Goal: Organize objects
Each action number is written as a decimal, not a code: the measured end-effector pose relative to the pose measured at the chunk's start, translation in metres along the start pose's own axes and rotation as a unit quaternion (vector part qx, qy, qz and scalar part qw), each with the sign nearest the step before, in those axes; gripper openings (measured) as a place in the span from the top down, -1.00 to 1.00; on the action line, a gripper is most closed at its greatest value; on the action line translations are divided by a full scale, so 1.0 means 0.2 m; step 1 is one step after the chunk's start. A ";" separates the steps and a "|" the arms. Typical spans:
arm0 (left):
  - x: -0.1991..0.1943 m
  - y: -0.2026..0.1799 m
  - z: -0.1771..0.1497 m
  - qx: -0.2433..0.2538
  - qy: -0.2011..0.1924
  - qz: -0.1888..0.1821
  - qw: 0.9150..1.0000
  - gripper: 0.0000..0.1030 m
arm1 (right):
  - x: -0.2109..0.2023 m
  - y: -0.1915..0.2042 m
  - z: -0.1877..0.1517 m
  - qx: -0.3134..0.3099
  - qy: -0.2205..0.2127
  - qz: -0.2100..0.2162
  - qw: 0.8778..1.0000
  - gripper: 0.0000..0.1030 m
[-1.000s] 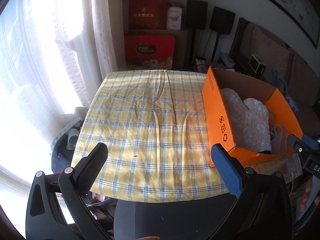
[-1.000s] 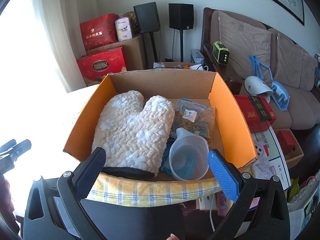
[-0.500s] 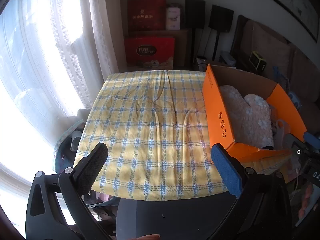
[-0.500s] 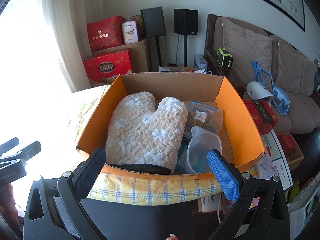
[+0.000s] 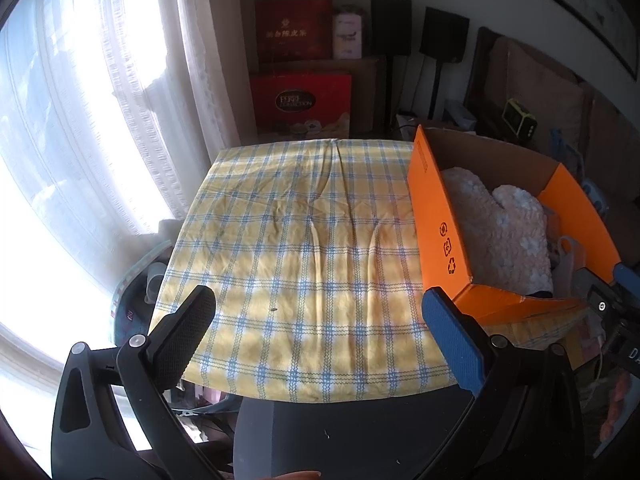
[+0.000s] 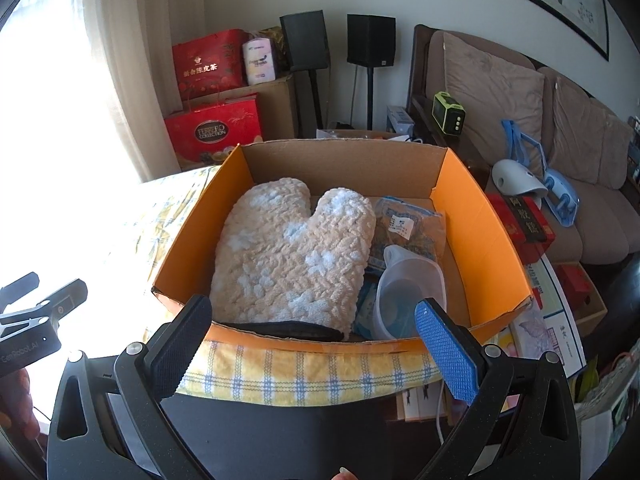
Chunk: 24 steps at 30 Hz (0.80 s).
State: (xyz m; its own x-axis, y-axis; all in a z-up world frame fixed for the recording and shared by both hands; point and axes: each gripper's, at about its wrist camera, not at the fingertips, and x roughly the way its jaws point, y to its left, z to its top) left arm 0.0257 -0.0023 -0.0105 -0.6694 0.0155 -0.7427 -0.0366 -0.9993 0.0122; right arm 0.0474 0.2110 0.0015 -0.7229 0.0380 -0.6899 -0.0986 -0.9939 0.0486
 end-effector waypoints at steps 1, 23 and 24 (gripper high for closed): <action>0.00 0.00 0.00 -0.001 0.000 0.000 1.000 -1.00 | 0.00 0.00 0.00 -0.001 -0.001 -0.001 1.000 -0.99; 0.00 -0.01 -0.01 0.000 0.005 -0.001 1.000 -1.00 | 0.00 0.00 0.00 -0.001 -0.001 0.000 1.000 -0.99; 0.00 -0.01 -0.01 0.000 0.005 -0.001 1.000 -1.00 | 0.00 0.00 0.00 -0.001 -0.001 0.000 1.000 -0.99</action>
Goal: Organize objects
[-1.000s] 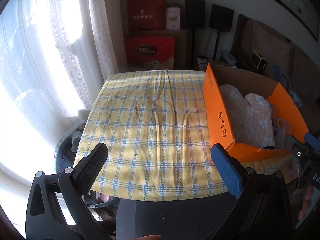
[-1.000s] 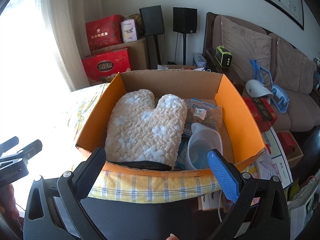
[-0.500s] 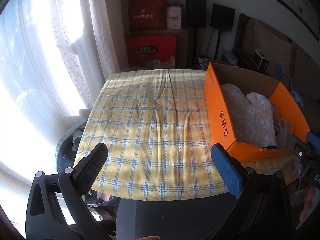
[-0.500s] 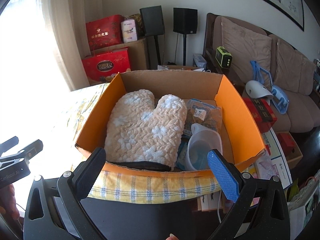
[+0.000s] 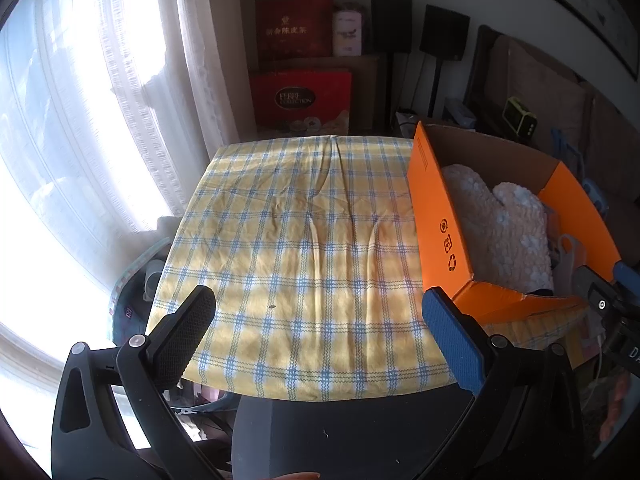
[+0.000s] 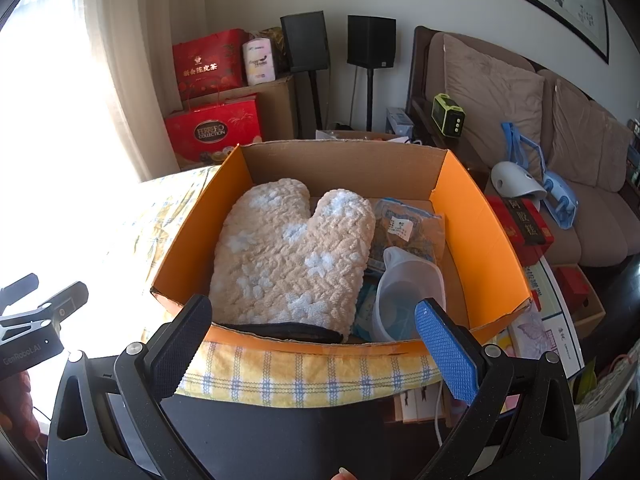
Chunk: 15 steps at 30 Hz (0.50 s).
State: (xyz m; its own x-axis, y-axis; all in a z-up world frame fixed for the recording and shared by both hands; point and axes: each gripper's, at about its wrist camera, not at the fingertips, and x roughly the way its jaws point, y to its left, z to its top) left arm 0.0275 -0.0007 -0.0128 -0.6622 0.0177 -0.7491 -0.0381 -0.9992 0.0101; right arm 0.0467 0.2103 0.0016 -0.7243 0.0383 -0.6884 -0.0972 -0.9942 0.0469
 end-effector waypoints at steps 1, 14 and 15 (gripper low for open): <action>0.00 0.00 0.00 0.000 0.000 0.000 1.000 -1.00 | 0.00 0.00 0.00 -0.001 0.000 0.000 1.000 -0.99; 0.00 0.00 0.00 0.000 0.000 -0.001 1.000 -1.00 | 0.00 0.00 0.00 0.000 0.000 0.001 1.000 -0.99; 0.00 0.00 0.00 0.001 0.000 -0.001 1.000 -1.00 | 0.00 0.00 0.00 0.000 0.000 0.001 1.000 -0.99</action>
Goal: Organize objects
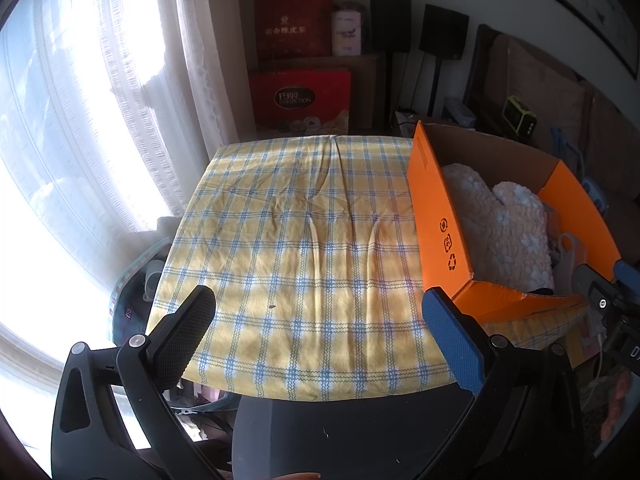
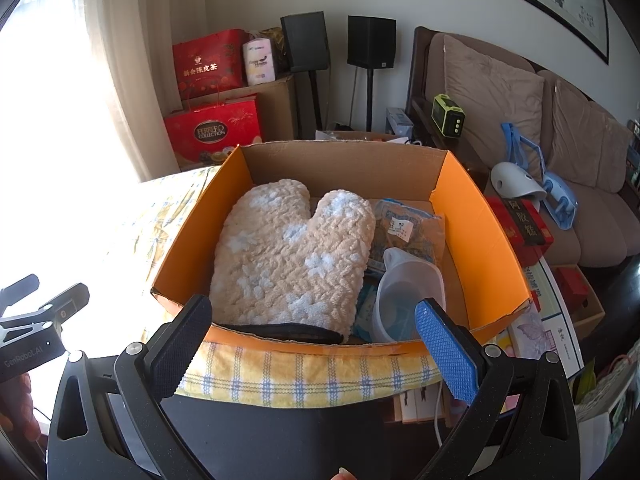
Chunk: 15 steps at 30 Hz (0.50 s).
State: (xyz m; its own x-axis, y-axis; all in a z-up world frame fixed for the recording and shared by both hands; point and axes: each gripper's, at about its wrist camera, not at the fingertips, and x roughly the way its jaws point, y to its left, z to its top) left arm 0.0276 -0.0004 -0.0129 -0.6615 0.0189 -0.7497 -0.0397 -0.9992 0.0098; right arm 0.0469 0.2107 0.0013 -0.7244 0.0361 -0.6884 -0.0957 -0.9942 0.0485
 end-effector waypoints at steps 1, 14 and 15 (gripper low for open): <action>0.00 0.00 0.00 0.000 0.000 0.000 1.000 -1.00 | 0.00 0.00 0.00 0.000 0.000 0.000 1.000 -0.99; 0.00 0.00 0.00 0.001 0.000 -0.001 1.000 -1.00 | 0.00 0.00 0.00 0.000 0.001 0.000 1.000 -0.99; 0.00 0.00 0.00 0.001 0.000 -0.001 1.000 -1.00 | -0.01 0.00 0.00 0.000 0.001 0.000 1.000 -0.99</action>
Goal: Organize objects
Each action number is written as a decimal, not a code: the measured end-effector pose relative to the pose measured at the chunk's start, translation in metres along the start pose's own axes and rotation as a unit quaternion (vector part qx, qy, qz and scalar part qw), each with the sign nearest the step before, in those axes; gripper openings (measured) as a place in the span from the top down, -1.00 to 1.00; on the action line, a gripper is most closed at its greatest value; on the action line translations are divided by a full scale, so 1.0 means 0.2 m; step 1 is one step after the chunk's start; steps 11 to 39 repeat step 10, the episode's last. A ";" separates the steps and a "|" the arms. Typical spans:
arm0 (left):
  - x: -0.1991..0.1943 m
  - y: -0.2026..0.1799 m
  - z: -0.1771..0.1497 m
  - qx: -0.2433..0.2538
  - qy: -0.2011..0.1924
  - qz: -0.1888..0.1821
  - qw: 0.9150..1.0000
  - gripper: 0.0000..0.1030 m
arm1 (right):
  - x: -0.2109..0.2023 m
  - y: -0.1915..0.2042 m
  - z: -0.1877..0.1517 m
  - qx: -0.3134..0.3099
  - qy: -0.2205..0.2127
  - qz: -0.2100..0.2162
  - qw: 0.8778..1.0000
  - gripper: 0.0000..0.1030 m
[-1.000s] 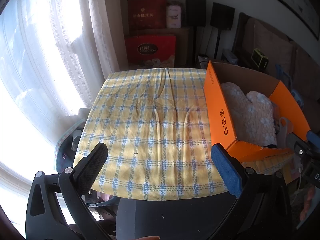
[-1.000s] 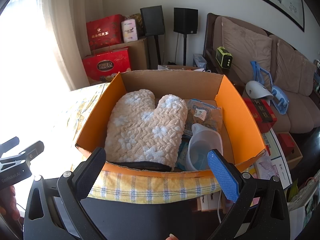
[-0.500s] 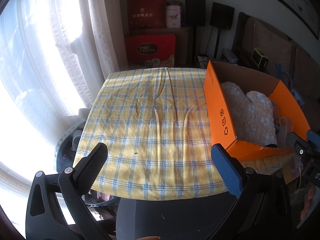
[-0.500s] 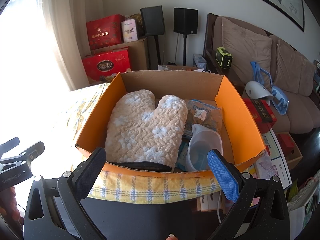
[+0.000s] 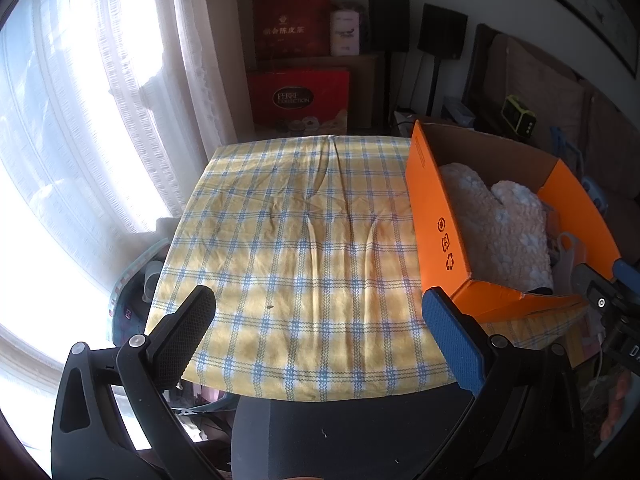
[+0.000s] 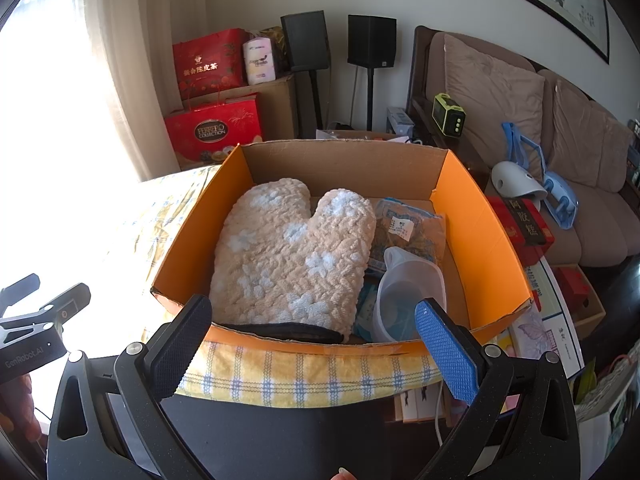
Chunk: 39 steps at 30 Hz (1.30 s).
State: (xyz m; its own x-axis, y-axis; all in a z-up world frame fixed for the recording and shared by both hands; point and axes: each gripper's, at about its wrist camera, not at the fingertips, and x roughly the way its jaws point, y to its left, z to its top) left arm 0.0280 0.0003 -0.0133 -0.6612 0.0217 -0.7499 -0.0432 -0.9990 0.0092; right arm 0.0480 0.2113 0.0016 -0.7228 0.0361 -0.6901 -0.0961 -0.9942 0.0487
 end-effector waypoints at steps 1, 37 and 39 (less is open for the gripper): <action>0.00 0.00 0.00 0.000 0.000 0.000 1.000 -1.00 | 0.00 0.00 0.00 0.000 0.000 0.000 1.000 -0.99; -0.01 -0.01 0.00 0.007 -0.007 0.009 1.000 -1.00 | 0.00 0.00 0.00 0.000 0.001 0.000 1.000 -0.99; -0.01 -0.01 0.00 0.007 -0.007 0.009 1.000 -1.00 | 0.00 0.00 0.00 0.000 0.001 0.000 1.000 -0.99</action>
